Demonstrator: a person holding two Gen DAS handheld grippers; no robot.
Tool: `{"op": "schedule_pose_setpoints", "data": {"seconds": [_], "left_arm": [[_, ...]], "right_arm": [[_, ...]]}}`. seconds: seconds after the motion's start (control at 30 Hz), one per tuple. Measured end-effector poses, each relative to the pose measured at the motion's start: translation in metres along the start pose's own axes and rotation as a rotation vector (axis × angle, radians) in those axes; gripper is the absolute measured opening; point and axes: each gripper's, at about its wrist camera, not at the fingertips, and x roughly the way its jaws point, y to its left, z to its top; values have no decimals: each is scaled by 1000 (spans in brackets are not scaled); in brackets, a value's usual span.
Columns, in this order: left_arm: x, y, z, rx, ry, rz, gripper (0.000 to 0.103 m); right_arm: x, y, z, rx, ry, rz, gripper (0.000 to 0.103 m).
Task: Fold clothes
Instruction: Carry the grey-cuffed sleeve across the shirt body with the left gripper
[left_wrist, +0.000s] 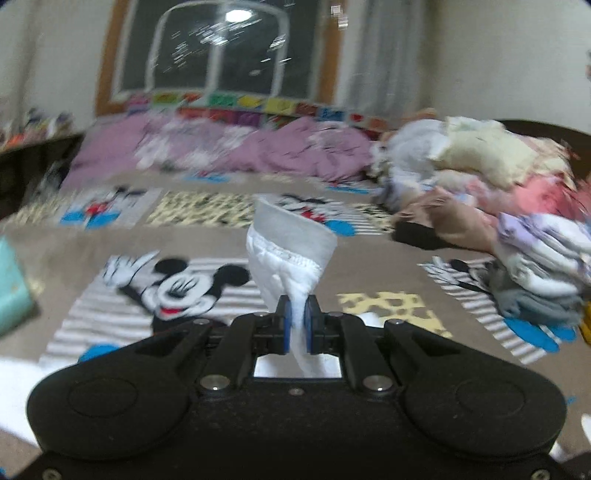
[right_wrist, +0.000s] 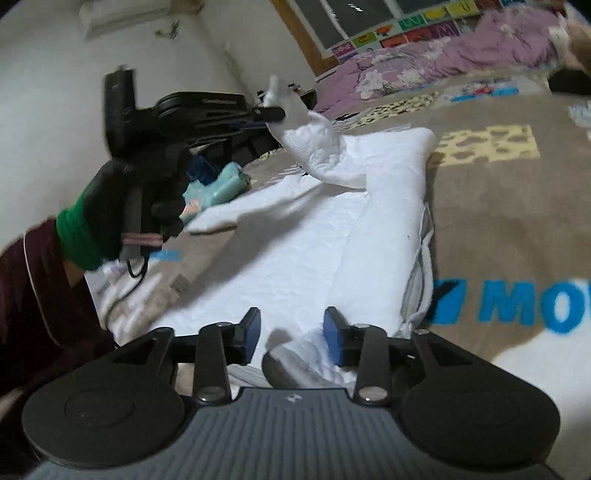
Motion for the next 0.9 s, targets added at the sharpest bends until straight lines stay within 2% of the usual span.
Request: {"op": "schedule_pose_setpoints", "data": {"seconds": [0.23,0.37,0.5,0.57,0.6,0.67,0.77,0.8,0.83,0.87,0.9], "left_arm": [[-7,-18,-3,89,-17,-69,6],[-3,-20,-8,104,27,-52,6],[4,0,-15,8,87,23,6],[6,14,-20,-64,111,52,6],[7,22,-23,-102,124,66,6],[8,36,-29,-175,148,75,6],[12,56,-38,-281,192,59,8],[13,62,-40,-316,206,53,14],[13,68,-43,-349,215,51,25],[13,74,-44,-377,221,54,33],[13,79,-46,-407,223,59,45]], "right_arm": [[-11,7,1,-11,-16,2,42],[-31,16,5,-43,-74,9,42],[-52,13,11,-56,-161,-40,43],[-52,11,12,-93,-170,-104,45],[-47,10,12,-110,-157,-128,48],[-34,10,10,-145,-114,-163,49],[-11,16,3,-228,-22,-191,51],[-5,19,0,-260,8,-199,51],[-4,22,-1,-284,14,-205,51],[-6,21,2,-275,13,-195,51],[-10,20,3,-251,5,-180,51]]}}
